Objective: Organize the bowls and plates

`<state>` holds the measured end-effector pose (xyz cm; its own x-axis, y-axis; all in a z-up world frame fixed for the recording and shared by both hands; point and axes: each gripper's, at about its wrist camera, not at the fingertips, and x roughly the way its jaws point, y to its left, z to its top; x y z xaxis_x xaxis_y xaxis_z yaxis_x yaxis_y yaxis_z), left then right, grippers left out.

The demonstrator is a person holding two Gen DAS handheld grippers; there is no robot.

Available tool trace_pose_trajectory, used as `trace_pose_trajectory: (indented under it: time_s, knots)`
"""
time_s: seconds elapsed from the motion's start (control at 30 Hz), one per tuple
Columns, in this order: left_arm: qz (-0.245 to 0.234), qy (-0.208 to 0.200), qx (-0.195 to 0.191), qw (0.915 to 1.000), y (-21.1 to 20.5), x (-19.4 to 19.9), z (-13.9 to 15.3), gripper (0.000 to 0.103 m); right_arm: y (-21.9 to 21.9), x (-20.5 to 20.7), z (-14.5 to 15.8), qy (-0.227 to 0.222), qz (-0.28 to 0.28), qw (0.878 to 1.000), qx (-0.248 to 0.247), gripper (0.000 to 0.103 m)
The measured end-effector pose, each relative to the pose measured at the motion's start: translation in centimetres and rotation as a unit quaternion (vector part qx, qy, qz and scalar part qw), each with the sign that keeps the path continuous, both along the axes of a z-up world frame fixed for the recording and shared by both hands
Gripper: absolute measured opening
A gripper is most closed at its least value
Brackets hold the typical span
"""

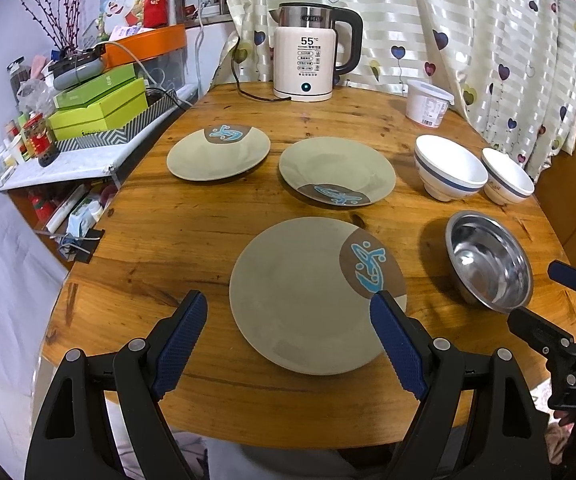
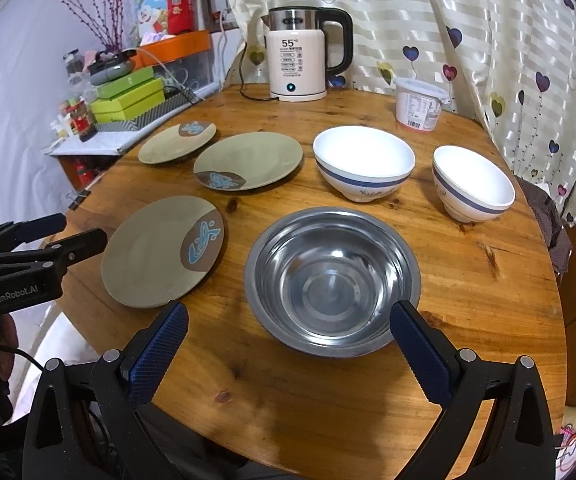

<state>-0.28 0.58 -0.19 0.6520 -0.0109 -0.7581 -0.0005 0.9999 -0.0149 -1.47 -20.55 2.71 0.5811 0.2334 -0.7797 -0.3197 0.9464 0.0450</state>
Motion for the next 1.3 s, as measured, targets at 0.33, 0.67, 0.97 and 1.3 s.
trace_pose_trajectory:
  time_s: [0.33,0.67,0.97,1.3]
  knots:
    - [0.001,0.002,-0.014,0.9999,0.32,-0.1,-0.14,0.084,0.01,-0.07,-0.03,-0.002,-0.002,1.0,0.002,0.102]
    - [0.004,0.011,-0.013,0.9999,0.34,-0.1,-0.44,0.084,-0.05,-0.1,-0.02,-0.002,-0.002,1.0,0.002,0.102]
    - [0.006,0.014,-0.021,0.9997,0.58,-0.11,-0.57,0.084,-0.06,-0.29,0.11,0.0,0.006,1.0,0.012,0.102]
    - [0.003,0.011,-0.028,0.9995,0.57,-0.24,-0.48,0.084,0.48,-0.51,0.31,0.003,0.019,1.0,0.013,0.102]
